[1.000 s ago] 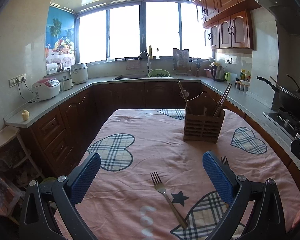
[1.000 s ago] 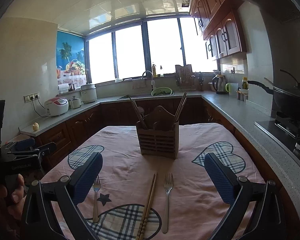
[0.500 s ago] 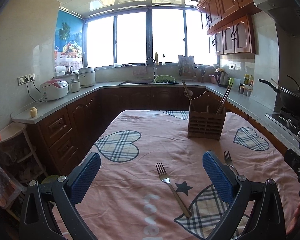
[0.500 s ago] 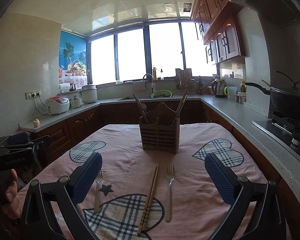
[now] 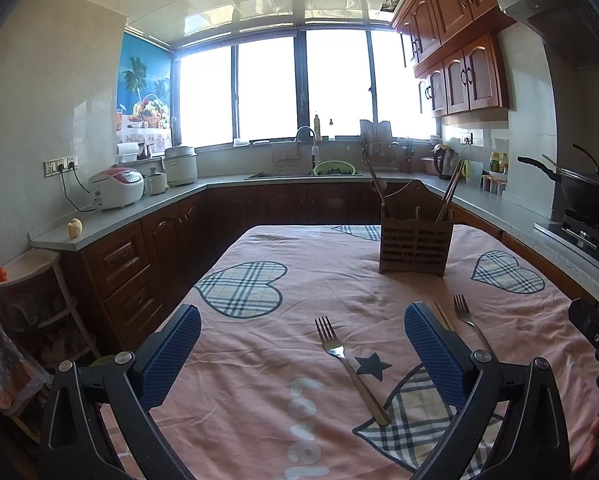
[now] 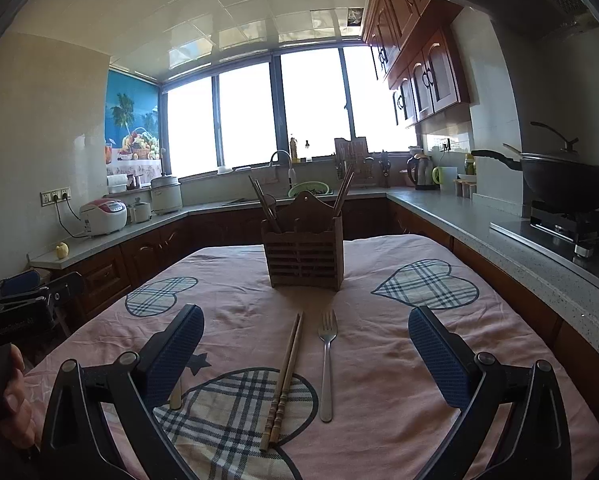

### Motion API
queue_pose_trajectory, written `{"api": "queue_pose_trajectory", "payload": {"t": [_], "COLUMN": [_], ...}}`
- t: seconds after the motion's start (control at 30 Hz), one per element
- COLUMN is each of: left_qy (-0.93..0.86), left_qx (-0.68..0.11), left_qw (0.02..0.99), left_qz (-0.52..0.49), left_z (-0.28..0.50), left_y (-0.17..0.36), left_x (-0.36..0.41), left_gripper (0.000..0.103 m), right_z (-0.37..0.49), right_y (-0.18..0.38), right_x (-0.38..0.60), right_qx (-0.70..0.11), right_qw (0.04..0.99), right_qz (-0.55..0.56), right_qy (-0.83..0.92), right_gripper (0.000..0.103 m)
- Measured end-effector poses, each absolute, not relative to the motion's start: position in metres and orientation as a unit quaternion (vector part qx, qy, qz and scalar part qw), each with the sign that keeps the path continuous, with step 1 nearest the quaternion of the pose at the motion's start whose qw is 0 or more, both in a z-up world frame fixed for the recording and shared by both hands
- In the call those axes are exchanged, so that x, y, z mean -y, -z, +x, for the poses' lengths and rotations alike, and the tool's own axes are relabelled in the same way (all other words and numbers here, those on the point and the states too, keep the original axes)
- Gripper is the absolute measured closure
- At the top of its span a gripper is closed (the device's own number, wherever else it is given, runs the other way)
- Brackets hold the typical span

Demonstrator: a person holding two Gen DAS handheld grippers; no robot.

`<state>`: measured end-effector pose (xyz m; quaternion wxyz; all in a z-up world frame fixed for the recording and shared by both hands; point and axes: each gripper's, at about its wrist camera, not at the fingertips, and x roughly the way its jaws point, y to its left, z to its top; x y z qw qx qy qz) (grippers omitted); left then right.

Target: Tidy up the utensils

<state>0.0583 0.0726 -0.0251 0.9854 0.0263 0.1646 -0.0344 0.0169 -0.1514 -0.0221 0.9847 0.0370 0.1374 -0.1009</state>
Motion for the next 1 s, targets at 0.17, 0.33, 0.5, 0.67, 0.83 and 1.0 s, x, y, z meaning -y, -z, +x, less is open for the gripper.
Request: {"api": "queue_pose_trajectory", "payload": {"t": [0.17, 0.33, 0.5, 0.67, 0.83, 1.0], "left_qy": [0.035, 0.035, 0.036, 0.038, 0.038, 0.038], "left_qx": [-0.166, -0.165, -0.164, -0.166, -0.167, -0.167], "left_qw": [0.985, 0.985, 0.985, 0.985, 0.985, 0.985], "left_qz": [0.028, 0.028, 0.027, 0.027, 0.028, 0.027], "left_z": [0.055, 0.051, 0.048, 0.047, 0.046, 0.046], "left_y": [0.029, 0.031, 0.03, 0.03, 0.028, 0.028], "left_x": [-0.071, -0.071, -0.071, -0.071, -0.07, -0.069], "left_gripper": [0.001, 0.001, 0.001, 0.001, 0.001, 0.001], "right_z": [0.017, 0.015, 0.013, 0.013, 0.013, 0.013], "right_y": [0.025, 0.025, 0.024, 0.023, 0.023, 0.023], "right_x": [0.148, 0.146, 0.146, 0.146, 0.146, 0.146], "right_qx": [-0.14, -0.139, -0.135, -0.134, -0.135, -0.134], "right_qw": [0.985, 0.985, 0.986, 0.986, 0.986, 0.986], "right_qz": [0.032, 0.03, 0.029, 0.029, 0.029, 0.028], "right_qy": [0.099, 0.096, 0.095, 0.094, 0.095, 0.094], "right_gripper": [0.0, 0.0, 0.0, 0.0, 0.0, 0.0]}}
